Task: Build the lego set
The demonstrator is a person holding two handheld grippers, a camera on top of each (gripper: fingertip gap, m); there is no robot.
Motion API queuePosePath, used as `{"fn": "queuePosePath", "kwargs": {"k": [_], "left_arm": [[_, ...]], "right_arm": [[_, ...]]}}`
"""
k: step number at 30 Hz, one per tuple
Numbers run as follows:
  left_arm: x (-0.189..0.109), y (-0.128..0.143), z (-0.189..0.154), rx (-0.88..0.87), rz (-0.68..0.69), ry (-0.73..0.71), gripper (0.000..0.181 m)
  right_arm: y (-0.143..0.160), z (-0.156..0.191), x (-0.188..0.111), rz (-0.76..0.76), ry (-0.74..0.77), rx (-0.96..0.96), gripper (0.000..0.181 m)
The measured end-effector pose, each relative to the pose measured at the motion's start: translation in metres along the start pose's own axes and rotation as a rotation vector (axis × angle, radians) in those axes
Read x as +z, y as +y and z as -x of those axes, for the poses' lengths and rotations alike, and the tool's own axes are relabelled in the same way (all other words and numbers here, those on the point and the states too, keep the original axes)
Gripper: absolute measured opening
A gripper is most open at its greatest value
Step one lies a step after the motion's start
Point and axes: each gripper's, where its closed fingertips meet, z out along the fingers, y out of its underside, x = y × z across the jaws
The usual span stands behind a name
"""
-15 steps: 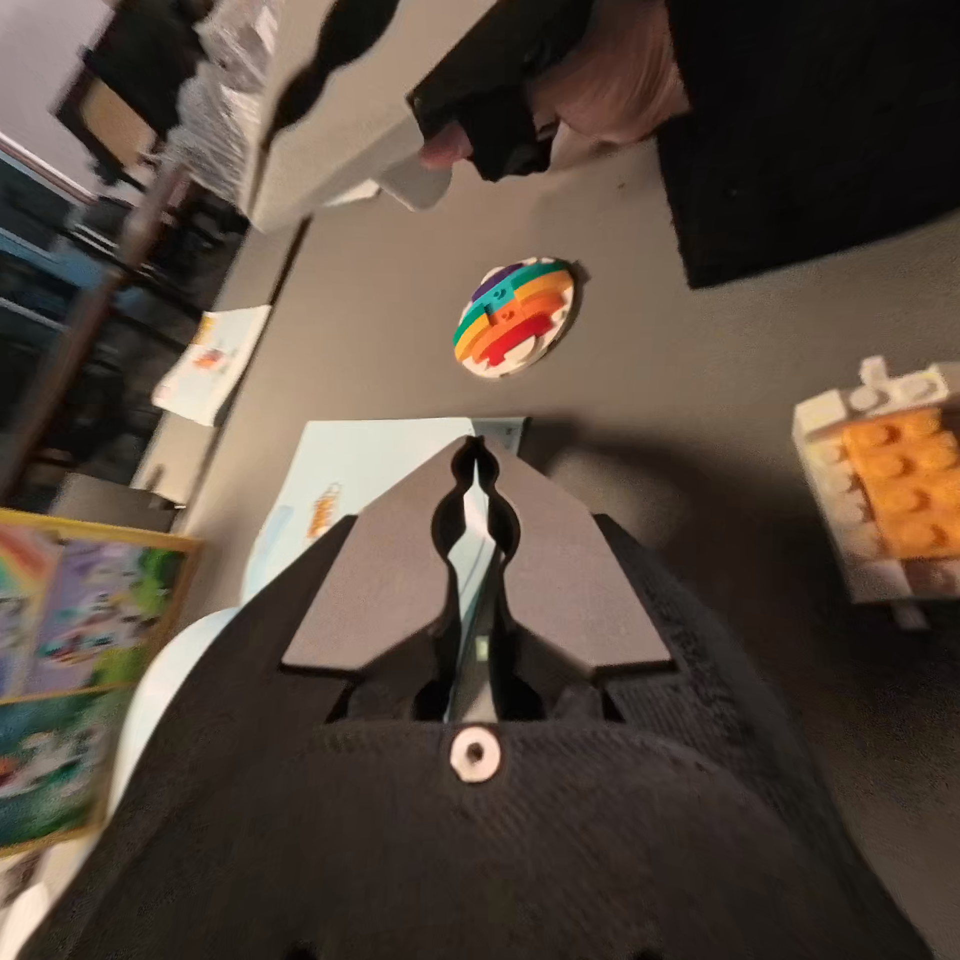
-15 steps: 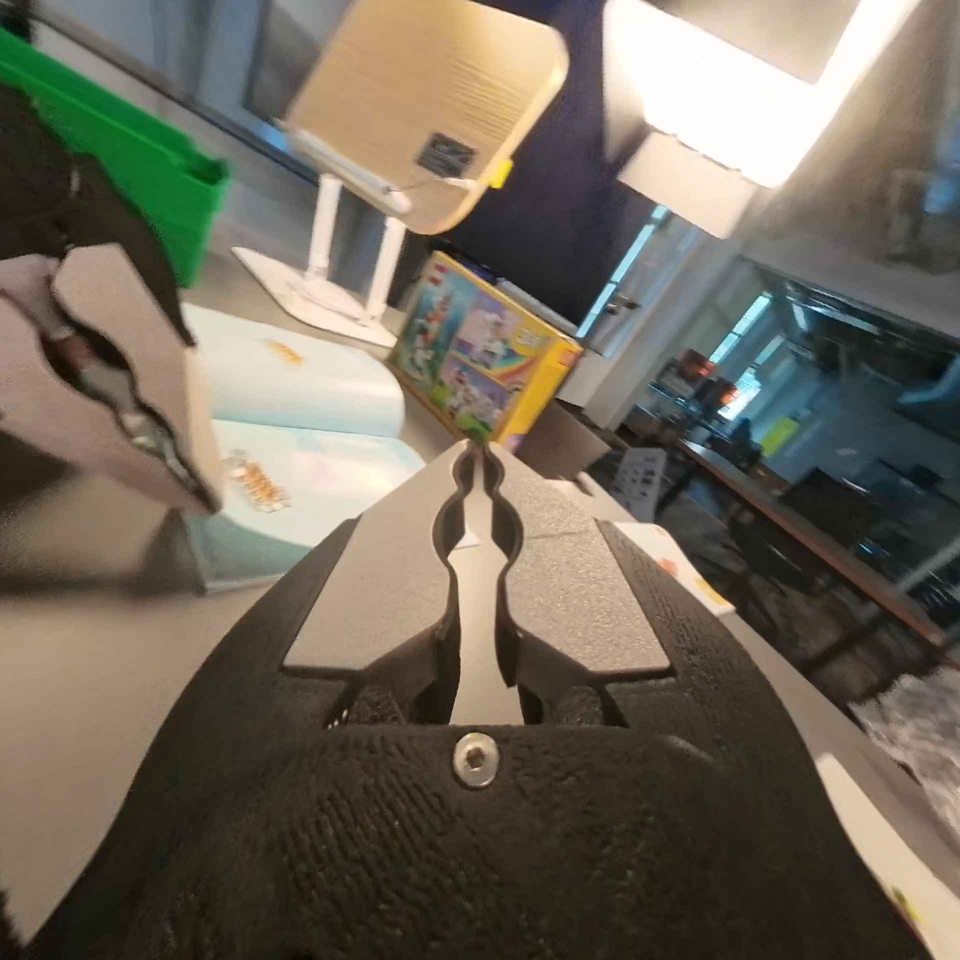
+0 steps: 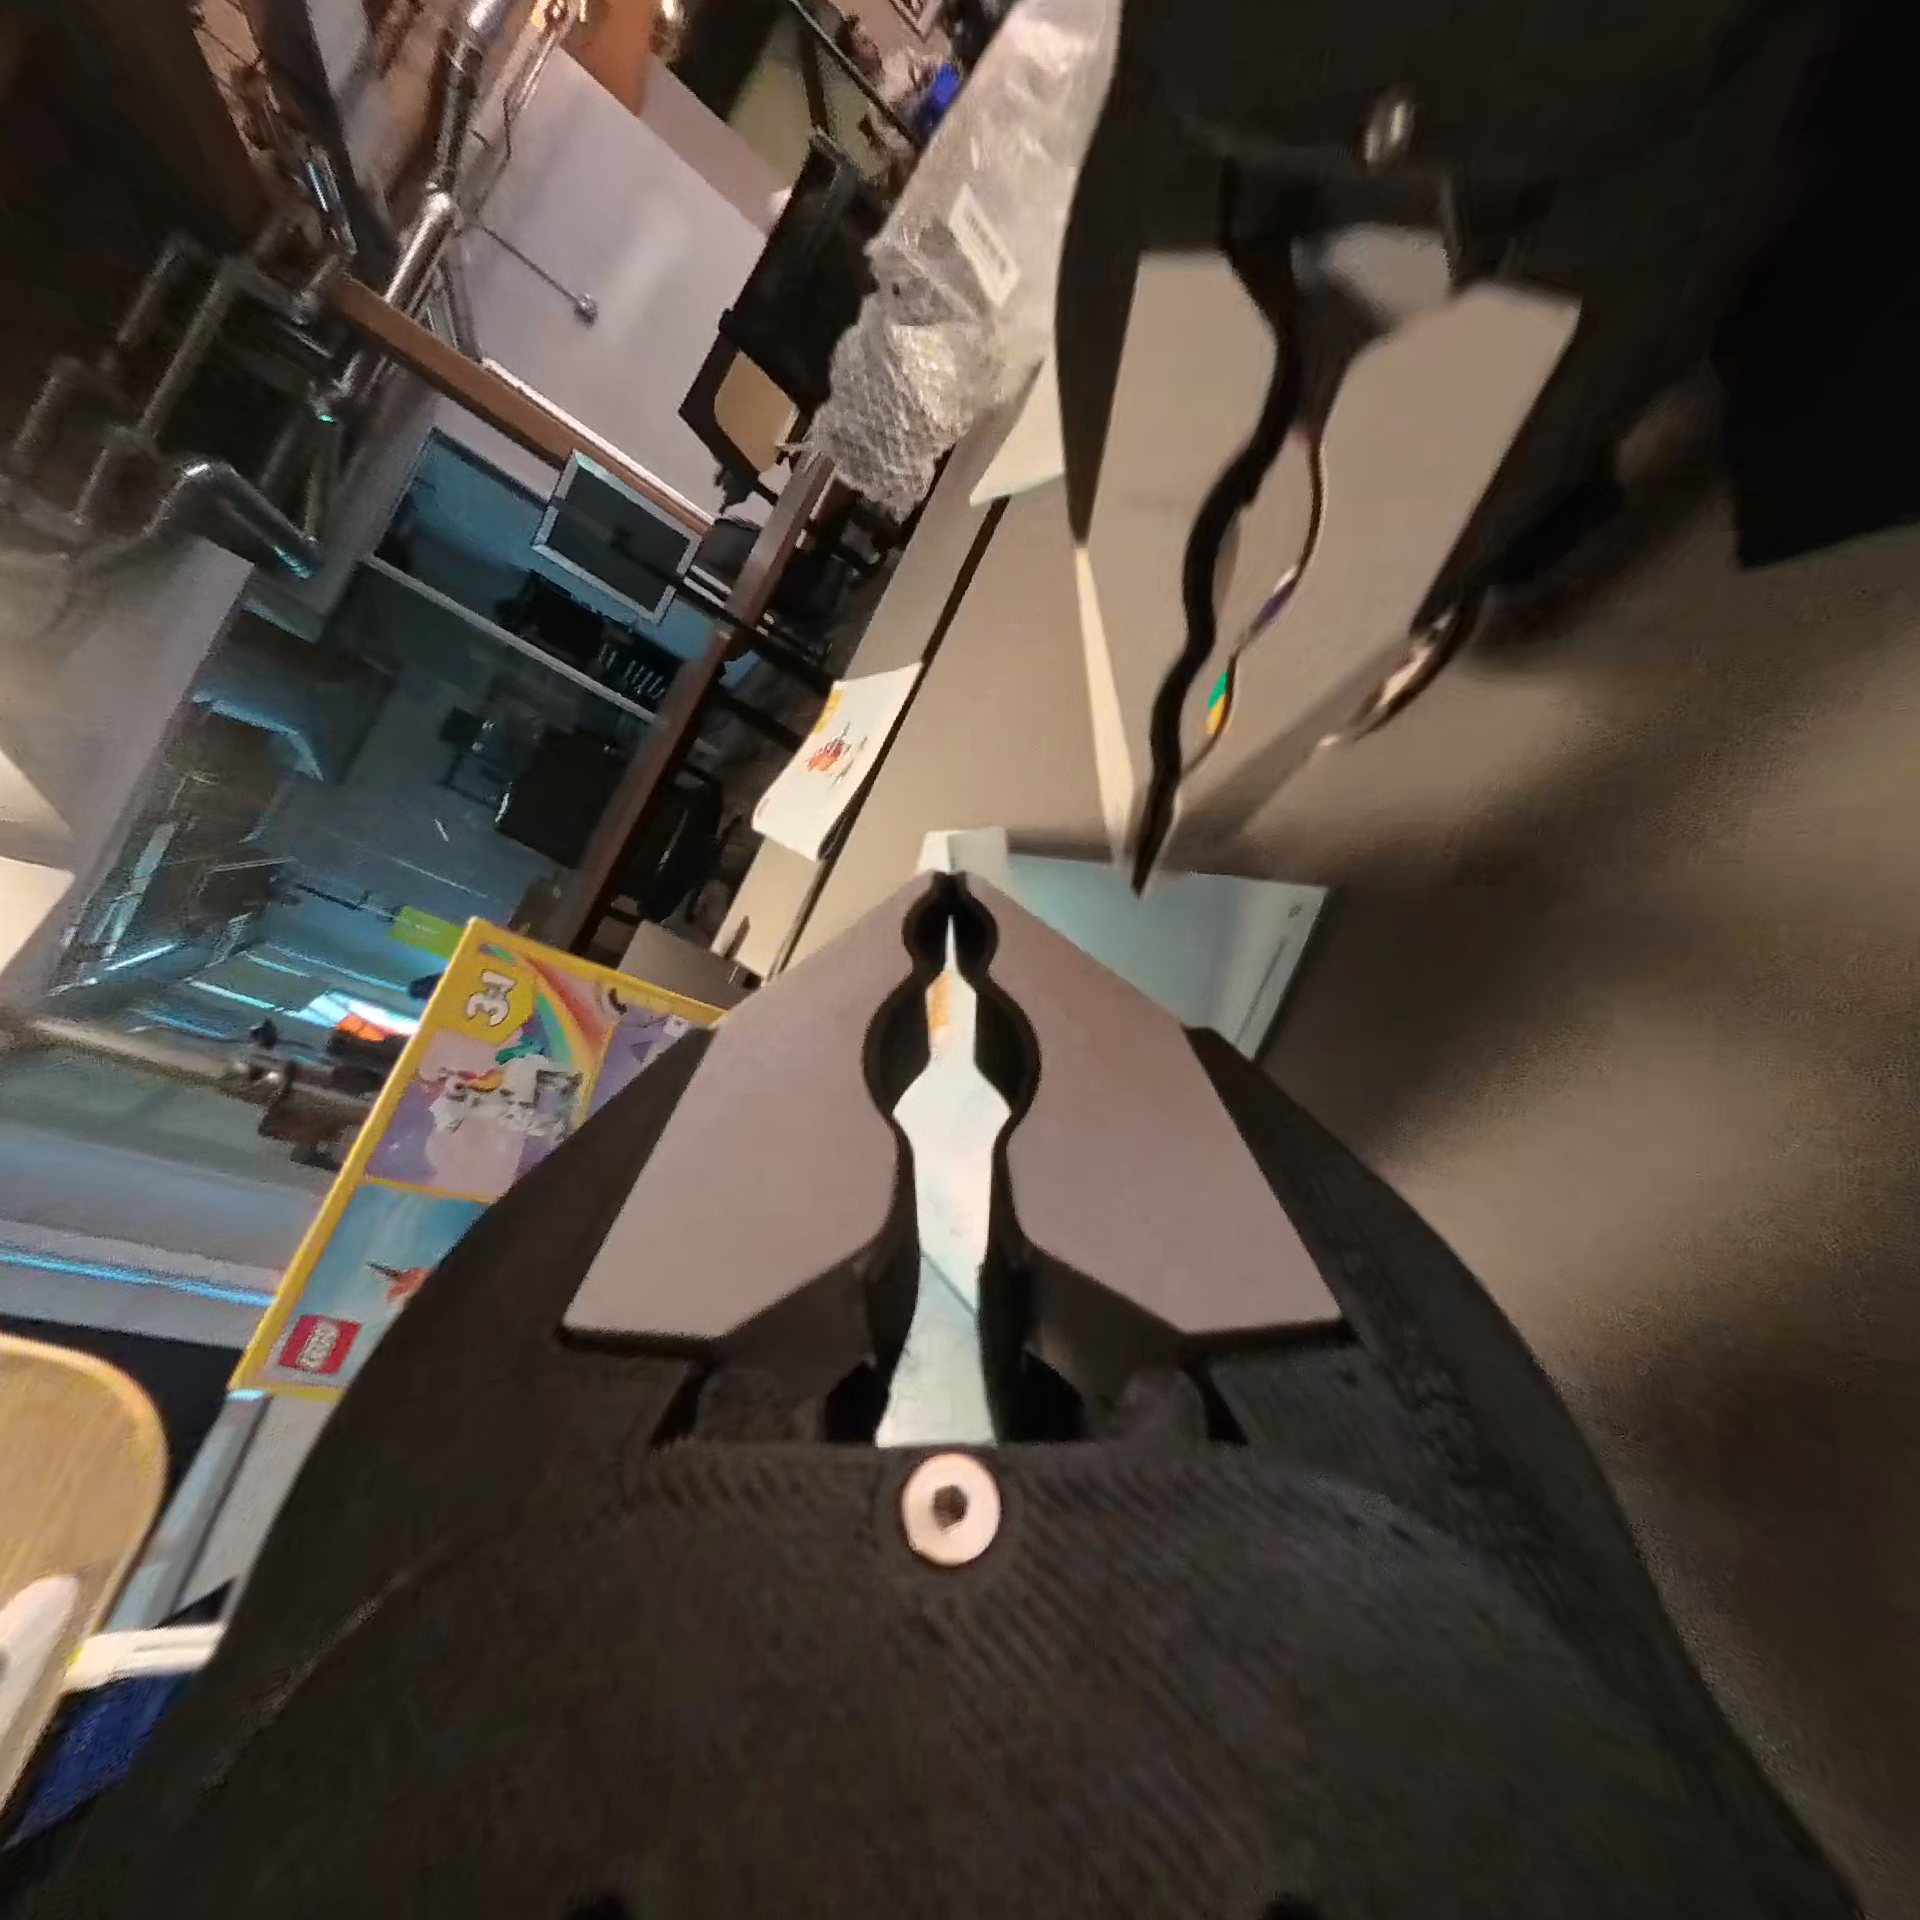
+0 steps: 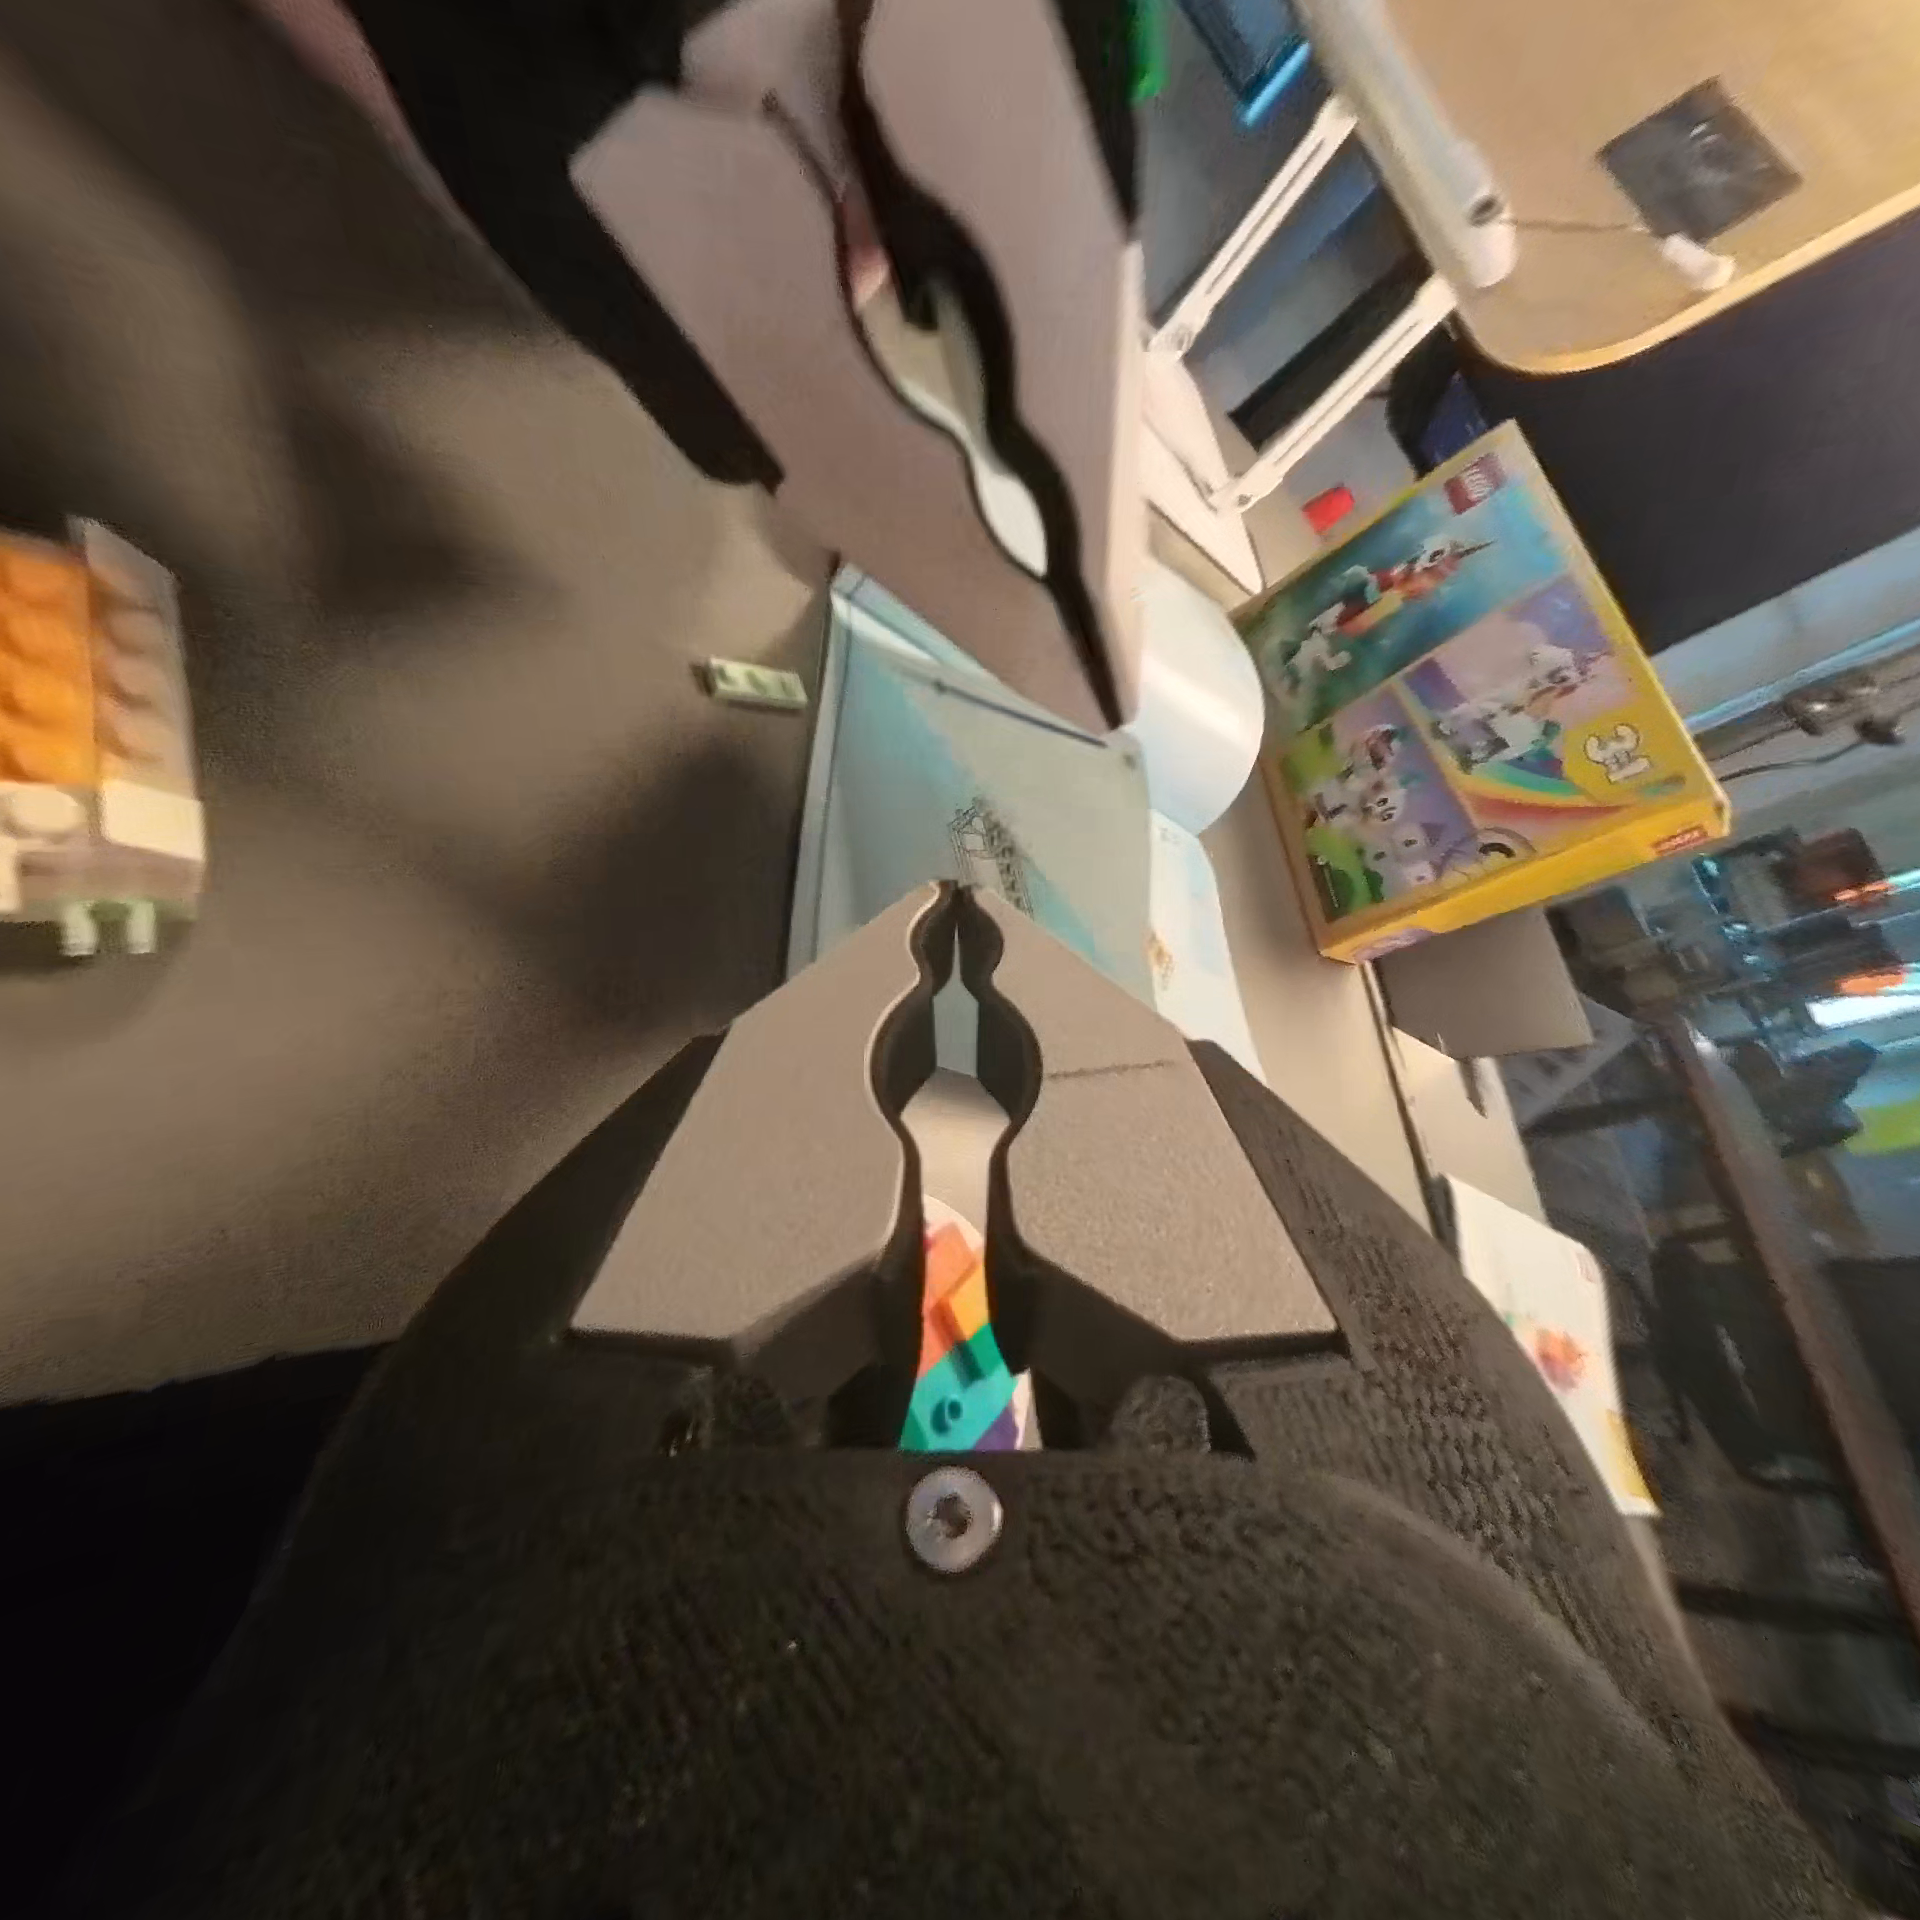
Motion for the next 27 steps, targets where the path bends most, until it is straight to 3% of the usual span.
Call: {"fn": "queuePosePath", "kwargs": {"k": [3,7,12,18,23,27], "left_arm": [[-0.007,-0.015,-0.004,-0.093,-0.095,0.039,0.000],[-0.025,-0.014,0.035,-0.280,-0.173,-0.063,0.003],[-0.050,0.042,0.092,-0.579,-0.166,-0.178,0.009],[-0.048,0.119,0.108,-0.699,0.016,-0.190,0.000],[-0.031,0.149,0.099,-0.850,0.131,-0.081,0.000],[-0.029,0.153,0.096,-0.908,0.149,-0.040,0.000]], "right_arm": [[0.004,0.011,0.015,0.092,-0.006,-0.153,0.000],[0.012,0.014,0.024,0.193,0.036,-0.317,0.000],[0.017,0.011,0.025,0.224,0.056,-0.323,0.000],[0.023,0.009,0.025,0.277,0.076,-0.371,0.000],[0.029,0.005,0.026,0.333,0.102,-0.396,0.000],[0.032,-0.002,0.027,0.364,0.131,-0.379,0.000]]}}
